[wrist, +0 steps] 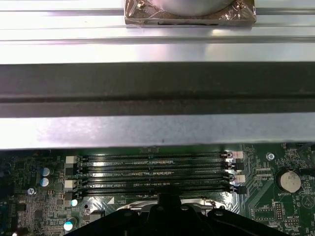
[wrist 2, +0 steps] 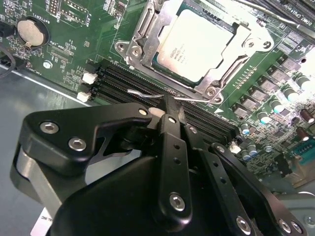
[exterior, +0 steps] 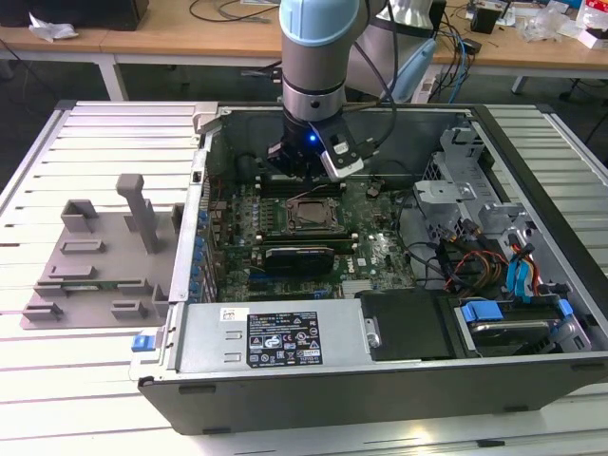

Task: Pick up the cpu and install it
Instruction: 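Install the first cpu locking lever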

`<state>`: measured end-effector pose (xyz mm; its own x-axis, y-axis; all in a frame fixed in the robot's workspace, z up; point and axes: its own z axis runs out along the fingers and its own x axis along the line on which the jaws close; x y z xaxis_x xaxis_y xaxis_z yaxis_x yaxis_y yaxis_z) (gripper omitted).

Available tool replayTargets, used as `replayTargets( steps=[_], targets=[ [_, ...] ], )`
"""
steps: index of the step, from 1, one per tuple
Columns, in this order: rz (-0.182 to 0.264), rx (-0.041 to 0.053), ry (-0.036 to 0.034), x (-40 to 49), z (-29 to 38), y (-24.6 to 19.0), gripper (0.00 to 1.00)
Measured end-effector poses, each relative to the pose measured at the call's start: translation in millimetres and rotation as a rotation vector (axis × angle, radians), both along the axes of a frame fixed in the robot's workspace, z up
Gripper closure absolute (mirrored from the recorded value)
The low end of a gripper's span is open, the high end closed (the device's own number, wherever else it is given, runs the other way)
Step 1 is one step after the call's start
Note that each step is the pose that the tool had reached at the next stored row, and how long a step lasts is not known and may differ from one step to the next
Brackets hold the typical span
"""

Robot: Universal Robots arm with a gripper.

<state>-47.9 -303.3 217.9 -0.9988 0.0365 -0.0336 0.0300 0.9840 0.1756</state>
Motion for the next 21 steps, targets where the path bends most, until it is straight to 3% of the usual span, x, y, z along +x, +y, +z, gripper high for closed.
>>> replayTargets(
  steps=[11, 18, 21],
  targets=[
    [-0.025, -0.0001, 0.0000, 0.7, -5.6, 0.0, 0.89],
    [-0.091, -0.0004, 0.0002, 2.2, -9.4, -0.1, 0.89],
    [-0.095, -0.0001, 0.0001, 2.3, -9.5, 0.0, 0.89]
  ],
)
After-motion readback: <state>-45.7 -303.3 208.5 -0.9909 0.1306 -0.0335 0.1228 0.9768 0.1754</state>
